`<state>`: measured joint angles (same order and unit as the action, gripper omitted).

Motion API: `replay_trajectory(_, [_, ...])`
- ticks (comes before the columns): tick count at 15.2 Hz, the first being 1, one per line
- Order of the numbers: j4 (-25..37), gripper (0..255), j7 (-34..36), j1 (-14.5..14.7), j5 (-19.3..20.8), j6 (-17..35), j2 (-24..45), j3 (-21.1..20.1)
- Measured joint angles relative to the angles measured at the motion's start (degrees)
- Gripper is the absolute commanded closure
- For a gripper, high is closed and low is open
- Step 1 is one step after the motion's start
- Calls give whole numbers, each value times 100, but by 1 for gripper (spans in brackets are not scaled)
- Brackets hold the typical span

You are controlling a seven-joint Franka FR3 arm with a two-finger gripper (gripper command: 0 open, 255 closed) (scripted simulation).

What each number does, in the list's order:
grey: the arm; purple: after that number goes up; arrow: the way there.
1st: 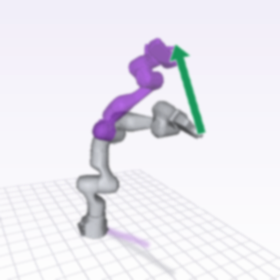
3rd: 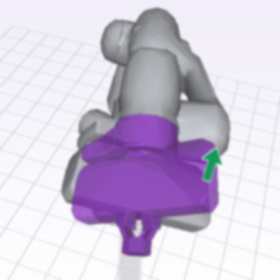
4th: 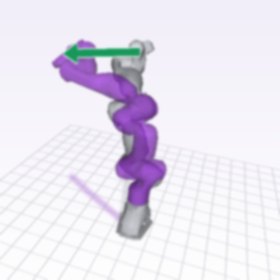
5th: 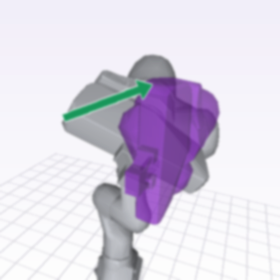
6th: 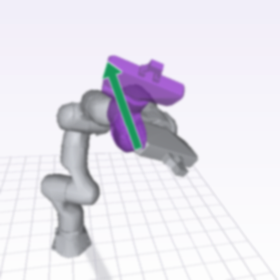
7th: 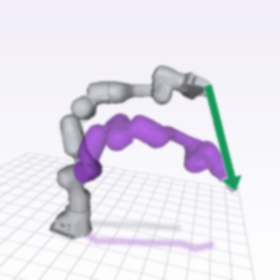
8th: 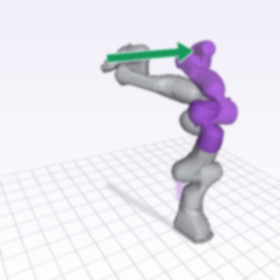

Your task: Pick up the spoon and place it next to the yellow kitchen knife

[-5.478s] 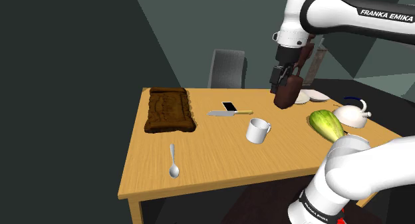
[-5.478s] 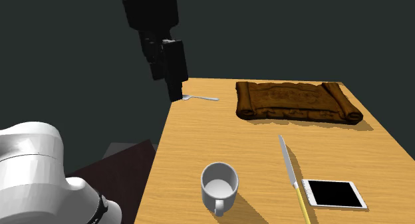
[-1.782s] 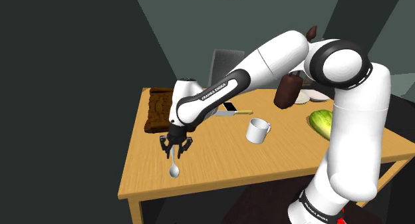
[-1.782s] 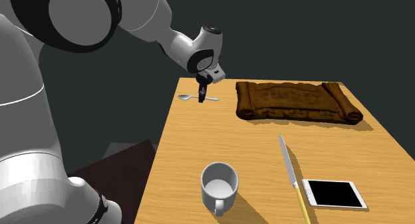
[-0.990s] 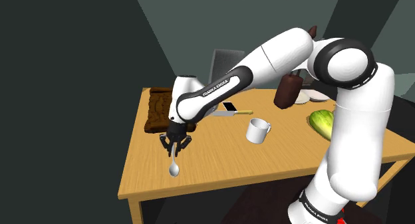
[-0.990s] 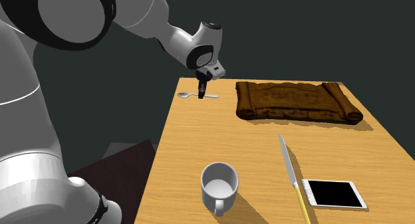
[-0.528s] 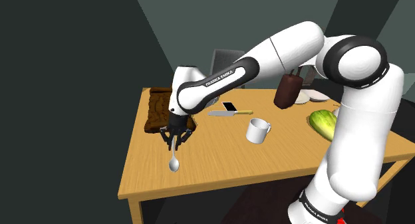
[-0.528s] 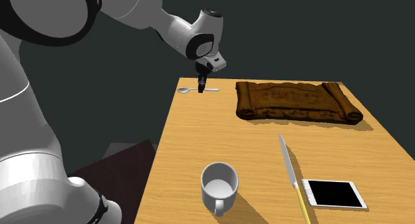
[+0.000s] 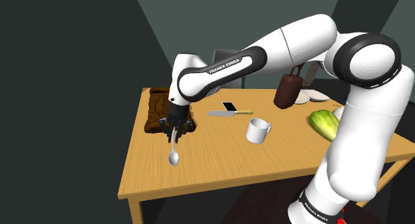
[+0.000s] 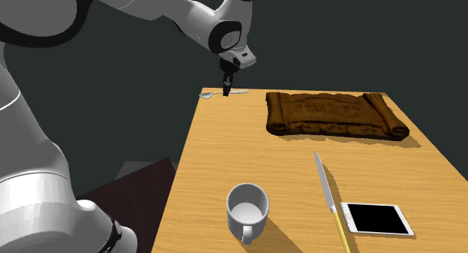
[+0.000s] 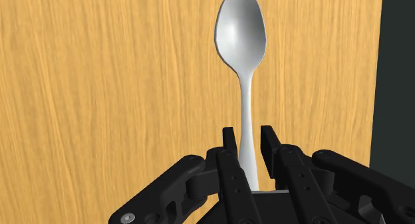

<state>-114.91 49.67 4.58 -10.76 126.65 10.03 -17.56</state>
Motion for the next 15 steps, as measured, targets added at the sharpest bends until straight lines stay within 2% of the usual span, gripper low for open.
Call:
replay_trajectory(5, [68, 255, -44, -52, -38, -254, -179, 19])
replay_trajectory(15, [-1019, 255, -1433, -732, -379, -369, -1134, 565])
